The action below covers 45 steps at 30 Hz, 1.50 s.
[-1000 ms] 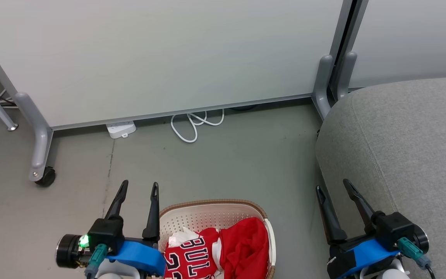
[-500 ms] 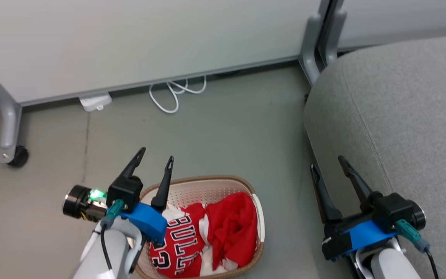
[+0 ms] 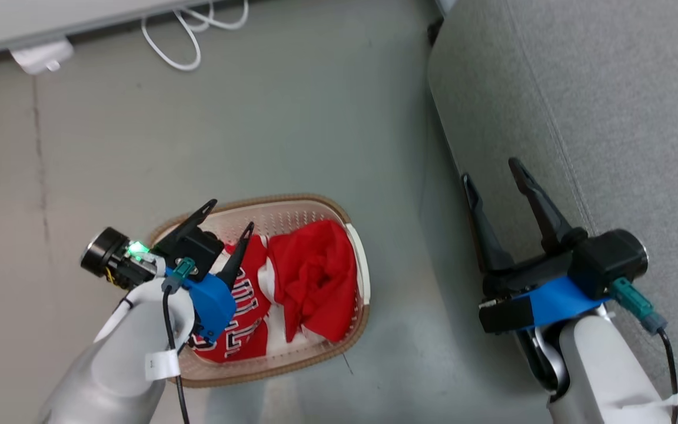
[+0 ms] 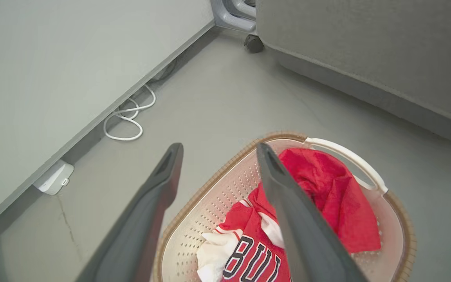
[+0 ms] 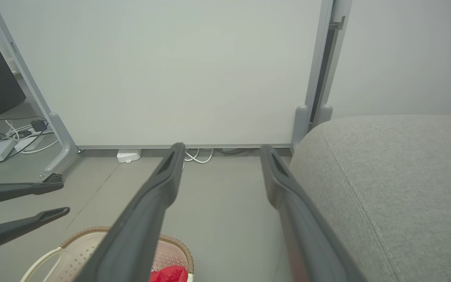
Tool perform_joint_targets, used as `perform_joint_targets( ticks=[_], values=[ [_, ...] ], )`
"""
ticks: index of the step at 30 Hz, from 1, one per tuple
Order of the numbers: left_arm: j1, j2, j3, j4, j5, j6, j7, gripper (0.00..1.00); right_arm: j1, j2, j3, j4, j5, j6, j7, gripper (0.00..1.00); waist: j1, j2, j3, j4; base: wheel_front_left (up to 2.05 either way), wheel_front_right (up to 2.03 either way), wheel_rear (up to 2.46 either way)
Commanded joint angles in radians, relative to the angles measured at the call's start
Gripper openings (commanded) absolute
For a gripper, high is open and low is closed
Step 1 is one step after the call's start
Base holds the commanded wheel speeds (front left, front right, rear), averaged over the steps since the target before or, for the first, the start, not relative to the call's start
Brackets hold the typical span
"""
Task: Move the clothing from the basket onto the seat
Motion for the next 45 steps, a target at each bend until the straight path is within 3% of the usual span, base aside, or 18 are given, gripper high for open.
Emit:
perform_joint_targets(
  ticks=[1,15,25,34,45],
  values=[
    [-0.032,0.01,-0.02,0.014,-0.007,0.0,-0.003,1.0,-0.024,-0.004,0.003,-0.007,0.003,0.0,-0.004,1.0,-0.0001,0.0,0.077,-0.035,0.0,0.0,0.0],
    [-0.233,0.069,-0.385,0.287,-0.091,0.0,0.011,1.0,-0.133,-0.003,0.01,-0.069,-0.023,0.0,-0.004,1.0,-0.0001,0.0,0.288,-0.068,0.0,0.0,0.0],
    [-0.361,0.084,-0.578,0.377,-0.151,0.0,0.048,1.0,-0.185,-0.003,0.021,-0.103,-0.024,0.0,-0.004,1.0,-0.0001,0.0,0.424,-0.076,0.0,0.0,0.0],
    [-0.453,0.101,-0.66,0.426,-0.181,0.0,0.12,1.0,-0.201,-0.004,0.037,-0.127,-0.021,0.0,-0.004,1.0,-0.0001,0.0,0.512,-0.092,0.0,0.0,0.0],
    [-0.481,0.105,-0.683,0.44,-0.211,0.0,0.18,1.0,-0.202,-0.003,0.034,-0.146,-0.016,0.0,-0.004,1.0,-0.0001,0.0,0.559,-0.107,0.0,0.0,0.0]
  ],
)
